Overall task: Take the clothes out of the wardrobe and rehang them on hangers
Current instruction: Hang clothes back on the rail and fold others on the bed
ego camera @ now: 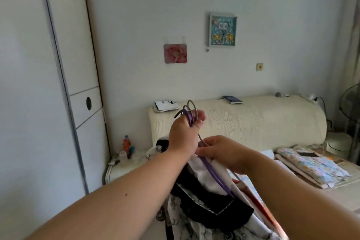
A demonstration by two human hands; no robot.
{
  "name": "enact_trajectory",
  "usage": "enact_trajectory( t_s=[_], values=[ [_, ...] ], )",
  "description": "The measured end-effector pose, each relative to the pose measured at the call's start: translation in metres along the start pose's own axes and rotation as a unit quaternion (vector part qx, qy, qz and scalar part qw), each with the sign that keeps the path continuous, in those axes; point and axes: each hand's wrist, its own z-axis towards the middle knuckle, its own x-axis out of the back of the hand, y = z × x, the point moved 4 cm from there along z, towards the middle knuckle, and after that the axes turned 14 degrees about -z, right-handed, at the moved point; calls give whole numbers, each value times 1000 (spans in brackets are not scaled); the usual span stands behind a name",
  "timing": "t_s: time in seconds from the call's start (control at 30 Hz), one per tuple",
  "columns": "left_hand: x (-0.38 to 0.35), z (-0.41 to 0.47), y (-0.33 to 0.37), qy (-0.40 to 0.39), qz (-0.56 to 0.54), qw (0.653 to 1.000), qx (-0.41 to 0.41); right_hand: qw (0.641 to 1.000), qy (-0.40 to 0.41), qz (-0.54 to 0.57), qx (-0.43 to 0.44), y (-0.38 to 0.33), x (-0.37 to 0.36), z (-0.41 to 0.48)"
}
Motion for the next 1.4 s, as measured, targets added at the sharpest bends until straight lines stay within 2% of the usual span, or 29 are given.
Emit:
enact_trajectory(
  t_s=[0.1,0.3,0.4,0.53,0.6,0.7,0.77,0.83,0.9,1.03,1.13,1.27,1.33,1.4],
  values=[
    [30,-27,32,-1,-16,1000,-4,998,-3,52,31,-30,-29,-21],
    [110,-78,93,0,45,999,-8,994,-52,65,66,-88,-86,-56],
    [142,-101,120,6,34,999,5,993,-75,51,79,-119,-111,-68],
    [179,-121,151,68,60,996,-22,982,-135,52,119,-164,-146,-84],
    [196,-127,162,97,108,989,-34,976,-163,44,137,-183,-157,-89],
    [220,-134,176,149,156,976,-37,964,-206,-2,169,-212,-160,-101],
    [237,-139,182,195,176,964,-35,949,-237,-78,194,-222,-166,-104],
    [252,-141,189,238,189,952,-28,926,-227,-192,232,-228,-179,-101],
    [264,-142,195,273,194,942,-30,917,-197,-214,272,-232,-191,-98],
    [277,-142,214,307,204,928,-49,919,-146,-169,323,-245,-195,-85],
    [281,-141,240,342,216,910,-88,902,-149,-126,384,-267,-183,-78],
    [286,-135,273,376,173,900,-136,875,-159,-82,450,-306,-167,-68],
    [296,-130,291,398,206,882,-143,861,-167,-61,477,-331,-165,-63],
    [308,-124,315,434,284,843,-143,852,-163,-44,496,-355,-165,-61]
  ],
)
